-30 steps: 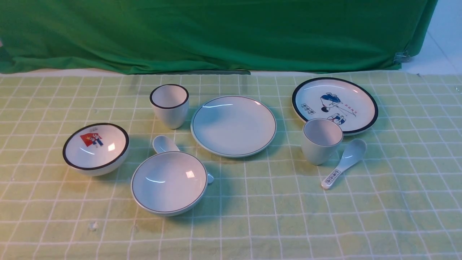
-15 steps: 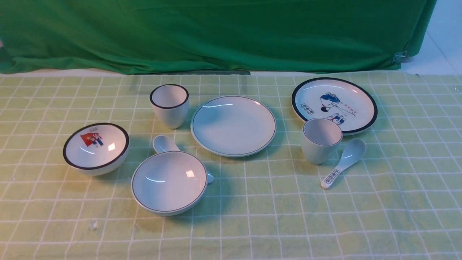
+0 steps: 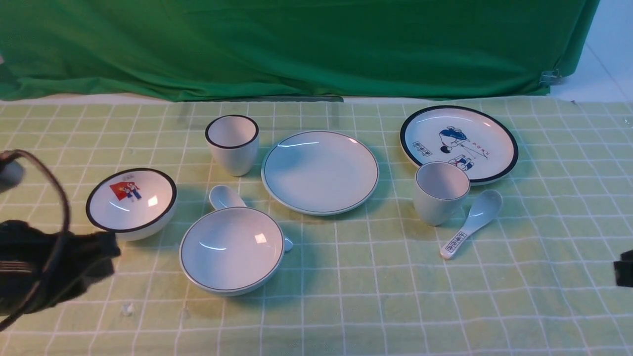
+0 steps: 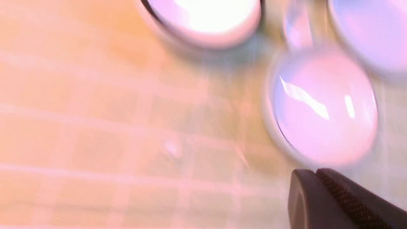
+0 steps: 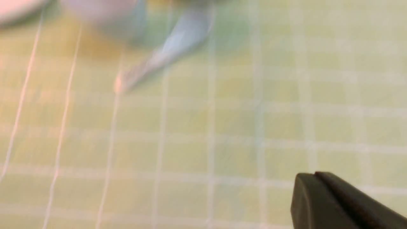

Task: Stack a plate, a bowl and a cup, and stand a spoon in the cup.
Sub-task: Use the left arm to grab a blue rice bowl

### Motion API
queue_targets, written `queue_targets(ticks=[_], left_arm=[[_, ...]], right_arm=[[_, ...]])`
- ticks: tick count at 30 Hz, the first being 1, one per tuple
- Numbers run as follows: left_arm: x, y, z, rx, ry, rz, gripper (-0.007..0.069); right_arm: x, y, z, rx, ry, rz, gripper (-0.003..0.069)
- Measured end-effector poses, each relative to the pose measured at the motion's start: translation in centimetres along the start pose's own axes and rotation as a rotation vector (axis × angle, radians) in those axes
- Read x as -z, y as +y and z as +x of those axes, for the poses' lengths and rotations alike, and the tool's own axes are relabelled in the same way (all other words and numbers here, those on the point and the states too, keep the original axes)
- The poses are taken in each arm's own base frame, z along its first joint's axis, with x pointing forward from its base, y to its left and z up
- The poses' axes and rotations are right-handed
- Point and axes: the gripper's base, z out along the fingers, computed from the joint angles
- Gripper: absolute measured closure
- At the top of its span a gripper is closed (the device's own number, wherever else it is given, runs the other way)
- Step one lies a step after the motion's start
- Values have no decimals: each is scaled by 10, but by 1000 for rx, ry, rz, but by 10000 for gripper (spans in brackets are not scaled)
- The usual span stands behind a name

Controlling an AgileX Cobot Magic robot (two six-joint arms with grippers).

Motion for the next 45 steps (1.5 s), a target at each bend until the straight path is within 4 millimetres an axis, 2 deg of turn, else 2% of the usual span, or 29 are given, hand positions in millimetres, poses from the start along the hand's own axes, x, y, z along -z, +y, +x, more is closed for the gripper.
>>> queue_targets(ticks=[6,10,15,16,19,23,26,31,34,38,41,45], left_arm=[[-28,-12,-25,14,114,74,549],[-51,-16,-32,-6,194,68,391],[-72,-36,-30,-43,247,20,205],[-73,-37,-29,-46,250,15,205],[-89,-48,-34,-110,241,-44,130],[-109,-52,-35,-156,252,-73,113],[-133,-48,-35,-172,243,-95,121],[-153,-41,-31,-199,258,-123,190],[-151,-42,-31,-202,296,-133,225],[-140,-50,-41,-213,321,-135,251],[-126,-60,-56,-221,280,-113,241],[-115,-64,-63,-249,270,-120,192]], right_arm=[[-27,22,-11,146,-12,-59,631],[-43,46,-14,248,-18,-108,631],[-49,69,-7,341,16,-167,623],[-49,70,-6,345,16,-169,623],[-48,80,-3,385,21,-195,622],[-48,83,-2,398,20,-202,620],[-48,83,-4,398,-1,-201,615],[-48,84,-6,397,-18,-199,603],[-48,84,-6,397,-21,-199,601],[-49,84,-6,398,-25,-198,598],[-49,84,-7,398,-28,-198,592],[-49,84,-7,398,-28,-198,586]])
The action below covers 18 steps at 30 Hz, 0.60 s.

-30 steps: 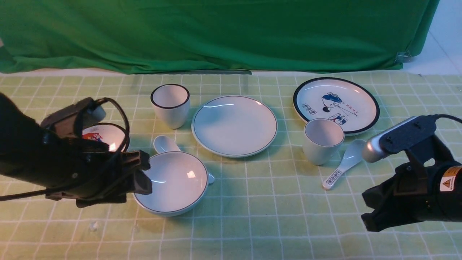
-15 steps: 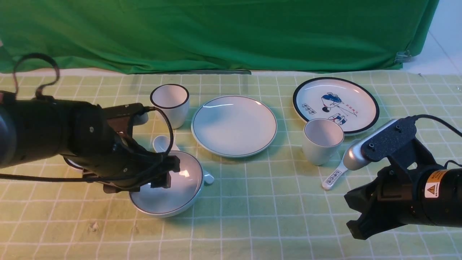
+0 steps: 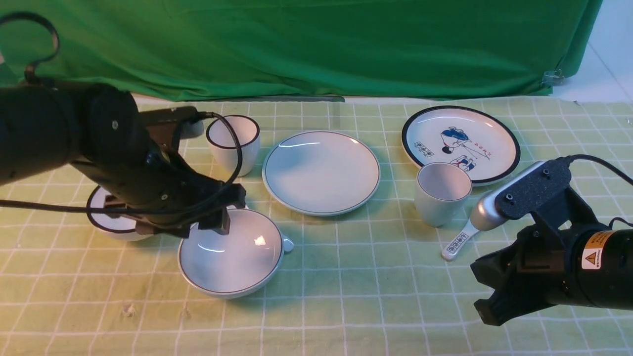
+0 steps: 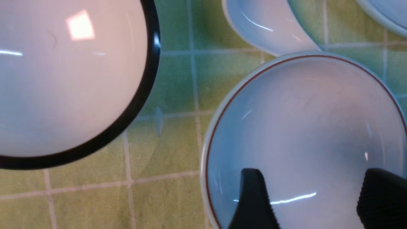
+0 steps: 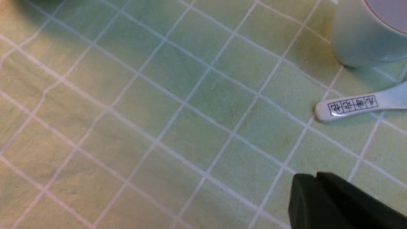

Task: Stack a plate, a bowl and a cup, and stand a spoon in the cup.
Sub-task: Use the left arm to grab a blue rice bowl

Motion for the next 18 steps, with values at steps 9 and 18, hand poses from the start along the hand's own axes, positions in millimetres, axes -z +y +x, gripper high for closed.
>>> queue_targets(ticks=[9,18], left_arm=[[-21,7,6,-31,68,-61,92],[-57,11,12,0,157,-90,244]], right_arm=[[0,0,0,-5,-2,0,572],[0,0,0,-6,-4,0,569]])
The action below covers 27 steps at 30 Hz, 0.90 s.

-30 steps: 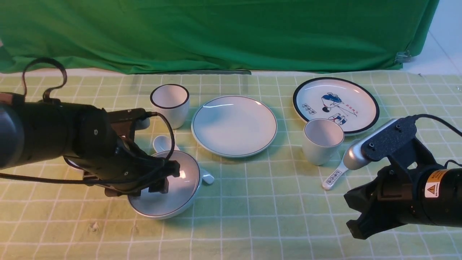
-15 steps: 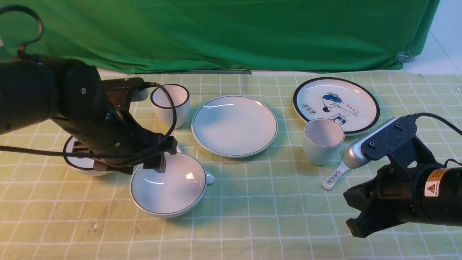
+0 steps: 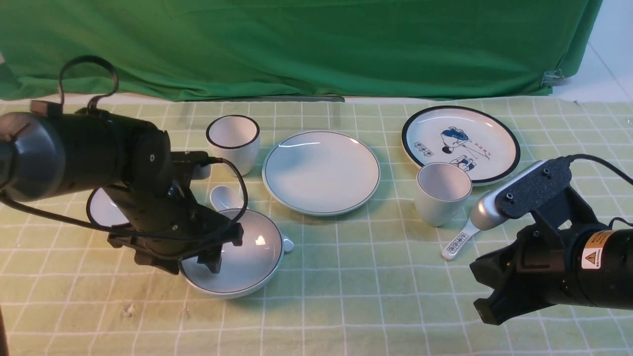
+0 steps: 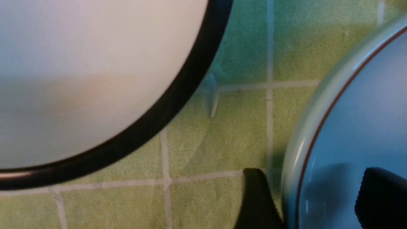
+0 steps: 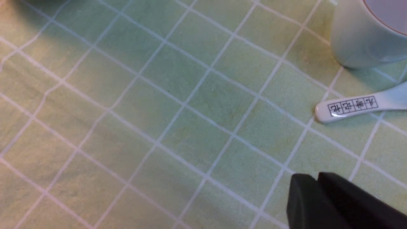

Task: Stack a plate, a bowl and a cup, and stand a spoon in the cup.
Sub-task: Use the left arm to grab a blue rice bowl, then use the left arm to put the blue rice bowl into the blue large plate in the middle

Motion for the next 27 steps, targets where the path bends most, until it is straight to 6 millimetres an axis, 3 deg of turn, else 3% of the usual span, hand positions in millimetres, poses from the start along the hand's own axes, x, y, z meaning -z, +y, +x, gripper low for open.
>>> queue_targets(ticks=[4,7,8,11,15,18,22,25,27], left_arm=[[0,-1,-3,1,-32,11,468],[6,-4,-8,-1,-61,41,550],[16,-9,-13,-11,-89,84,587],[33,-19,-24,-37,-136,164,597],[65,-37,-59,-68,-300,294,597],[68,-43,-80,-76,-365,315,597],[42,-53,-122,-101,-392,304,597],[16,-55,-138,-101,-363,278,597],[9,-56,-143,-91,-356,275,597]], right_arm=[[0,0,0,0,-2,1,568],[0,0,-1,0,-6,2,568],[0,0,-1,0,-10,3,568],[0,0,-1,0,-16,5,564],[-4,-1,-1,-3,-7,6,559],[-8,-2,-1,-14,8,6,557],[-16,-3,0,-72,28,8,551],[-18,-3,0,-85,30,9,550],[-18,-3,0,-88,28,9,550]])
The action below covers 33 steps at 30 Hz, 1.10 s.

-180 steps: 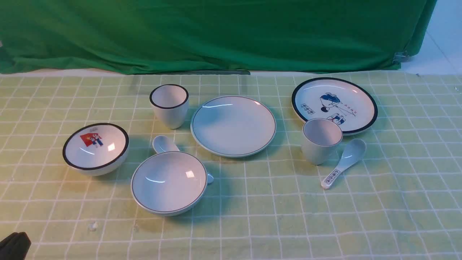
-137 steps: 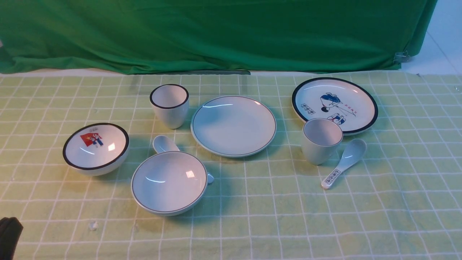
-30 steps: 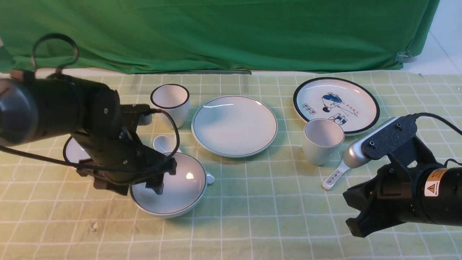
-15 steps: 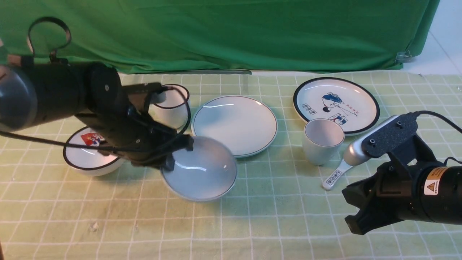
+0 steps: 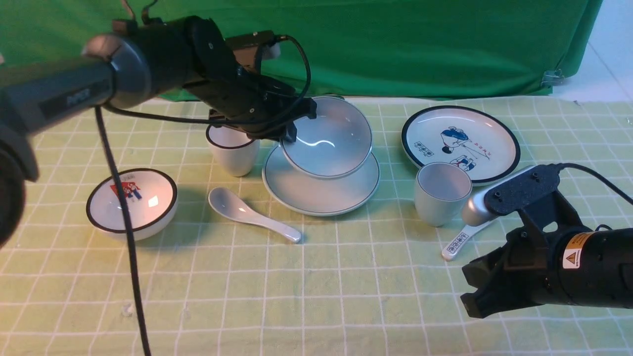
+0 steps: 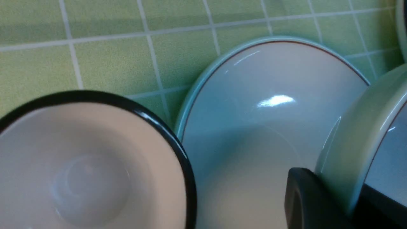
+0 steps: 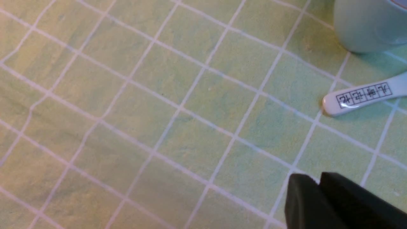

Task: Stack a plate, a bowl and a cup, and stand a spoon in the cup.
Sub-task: Use the left arm to put the blue rice bowl into the blue large plate in the middle, then use the right arm to grab a blue teacup

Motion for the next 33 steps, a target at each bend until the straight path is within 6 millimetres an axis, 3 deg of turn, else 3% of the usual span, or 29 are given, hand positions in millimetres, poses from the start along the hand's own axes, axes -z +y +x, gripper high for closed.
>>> queue_targets(ticks=[3,8,13,17,18,19,21,23,24,26,27,28,31,32,33], left_arm=[[-18,4,1,14,35,-10,597],[-25,7,6,10,85,-21,585],[-26,8,11,-3,139,-35,510],[-25,9,10,-13,137,-47,341],[-25,9,10,-14,137,-48,333],[-23,9,8,-14,128,-48,267],[-19,7,6,-15,121,-49,225],[6,1,-4,-42,85,-52,164],[9,1,-5,-45,82,-53,162],[56,-12,-18,-75,27,-47,163],[65,-14,-20,-79,12,-44,165],[106,-26,-27,-85,-41,-14,203],[173,-47,-30,-99,-169,76,292],[211,-58,-25,-116,-246,134,357],[216,-59,-24,-118,-256,142,367]], right_arm=[[0,0,0,0,-3,1,545],[0,0,-1,0,-8,2,540],[0,0,-1,0,-11,2,536],[0,0,0,28,-3,1,510],[0,0,0,30,-2,0,507],[0,0,1,42,9,-2,470],[0,1,1,55,23,-7,421],[4,-2,-5,48,42,-10,319],[4,-2,-5,46,45,-10,311],[11,-12,-23,8,24,6,250],[11,-12,-27,5,16,8,249],[15,-22,-43,-25,-17,28,246],[15,-37,-72,-65,-66,55,256],[8,-44,-84,-77,-69,64,258],[8,-45,-88,-76,-78,67,258]])
